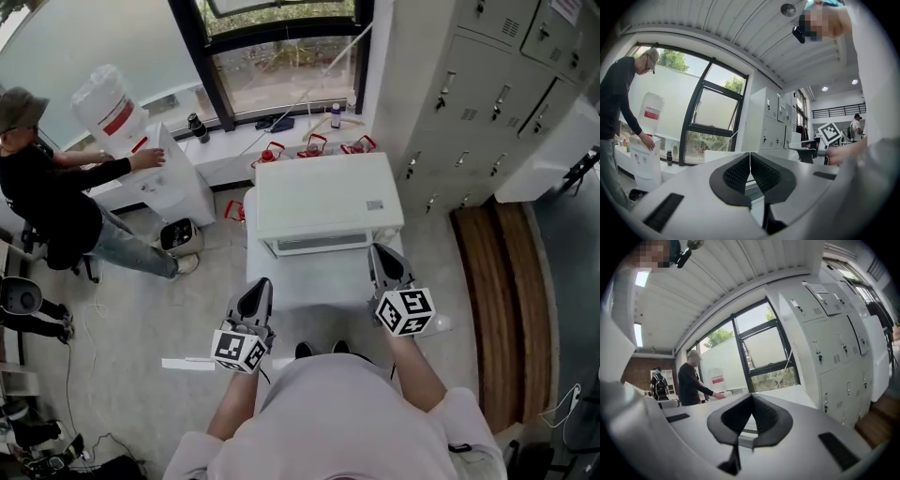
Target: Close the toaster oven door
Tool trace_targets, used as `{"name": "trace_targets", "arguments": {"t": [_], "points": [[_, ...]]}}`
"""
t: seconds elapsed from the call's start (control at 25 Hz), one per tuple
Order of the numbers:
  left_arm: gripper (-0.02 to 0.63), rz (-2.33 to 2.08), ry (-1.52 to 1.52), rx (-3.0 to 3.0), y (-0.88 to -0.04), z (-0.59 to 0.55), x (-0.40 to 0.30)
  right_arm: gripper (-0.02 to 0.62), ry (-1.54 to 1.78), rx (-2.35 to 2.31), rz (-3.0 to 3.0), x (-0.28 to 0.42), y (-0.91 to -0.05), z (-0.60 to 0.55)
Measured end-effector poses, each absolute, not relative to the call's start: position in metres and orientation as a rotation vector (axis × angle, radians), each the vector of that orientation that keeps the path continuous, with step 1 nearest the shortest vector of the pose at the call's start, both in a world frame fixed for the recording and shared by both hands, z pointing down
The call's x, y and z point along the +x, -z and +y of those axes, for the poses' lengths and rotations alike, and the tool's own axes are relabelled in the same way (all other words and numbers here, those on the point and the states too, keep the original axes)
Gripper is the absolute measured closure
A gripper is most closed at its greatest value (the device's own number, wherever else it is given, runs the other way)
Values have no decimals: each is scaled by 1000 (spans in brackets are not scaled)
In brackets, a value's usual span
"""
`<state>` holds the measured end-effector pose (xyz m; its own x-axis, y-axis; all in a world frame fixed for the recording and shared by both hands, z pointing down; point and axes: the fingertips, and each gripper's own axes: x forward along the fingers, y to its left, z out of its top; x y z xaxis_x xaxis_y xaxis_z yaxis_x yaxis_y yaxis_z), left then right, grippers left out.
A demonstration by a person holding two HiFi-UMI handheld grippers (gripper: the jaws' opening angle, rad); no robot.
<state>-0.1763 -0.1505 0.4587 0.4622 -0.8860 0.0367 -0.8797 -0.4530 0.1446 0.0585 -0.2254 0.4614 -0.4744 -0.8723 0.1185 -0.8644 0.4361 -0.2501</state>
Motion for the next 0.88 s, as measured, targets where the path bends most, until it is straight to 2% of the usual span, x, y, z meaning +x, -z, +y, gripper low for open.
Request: {"name": "trace_targets", "arguments": {"t": [0.32,0.88], "points": [[586,-1588,1,2571,-461,-148,-172,588,122,-1668,2778,49,-433,-214],[586,-1637,4,2575,-455,-141,-175,589,152,-1671,2784,43,-448,-198]]}}
